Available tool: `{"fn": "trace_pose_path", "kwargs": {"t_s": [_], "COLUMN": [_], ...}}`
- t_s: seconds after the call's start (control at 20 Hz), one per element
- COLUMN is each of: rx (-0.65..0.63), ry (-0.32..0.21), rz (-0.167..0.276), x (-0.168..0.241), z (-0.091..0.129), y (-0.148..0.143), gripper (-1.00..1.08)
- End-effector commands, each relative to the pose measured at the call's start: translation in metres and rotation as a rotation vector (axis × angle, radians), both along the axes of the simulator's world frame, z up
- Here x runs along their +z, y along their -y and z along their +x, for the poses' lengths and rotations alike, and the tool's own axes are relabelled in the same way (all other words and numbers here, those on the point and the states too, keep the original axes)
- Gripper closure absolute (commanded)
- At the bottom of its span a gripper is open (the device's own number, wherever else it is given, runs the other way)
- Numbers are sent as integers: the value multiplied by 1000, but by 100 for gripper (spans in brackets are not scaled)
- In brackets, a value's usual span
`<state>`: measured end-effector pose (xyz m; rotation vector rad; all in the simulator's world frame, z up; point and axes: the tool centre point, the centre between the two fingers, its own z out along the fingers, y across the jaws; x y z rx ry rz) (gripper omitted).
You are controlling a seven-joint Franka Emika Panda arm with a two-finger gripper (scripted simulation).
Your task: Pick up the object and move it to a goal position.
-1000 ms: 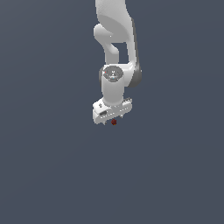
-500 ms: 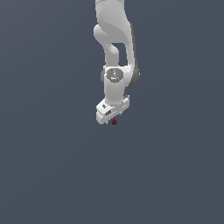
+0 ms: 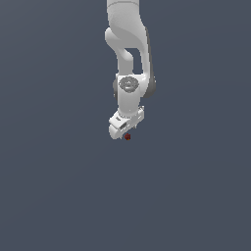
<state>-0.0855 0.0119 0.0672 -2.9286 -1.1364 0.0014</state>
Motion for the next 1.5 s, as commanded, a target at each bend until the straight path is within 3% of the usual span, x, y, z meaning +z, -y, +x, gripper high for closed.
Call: {"fn": "trace_pose_path", "kwargs": {"t_s": [0.0, 0.85, 0.9, 1.45], "rx": [0, 6, 6, 5], "ry": [0, 1, 1, 2], "rz": [0, 0, 0, 0], "x": [-1, -50, -50, -50], "z": [0, -1, -1, -1], "y": [0, 0, 0, 0], "gripper": [-92, -92, 108, 108]}}
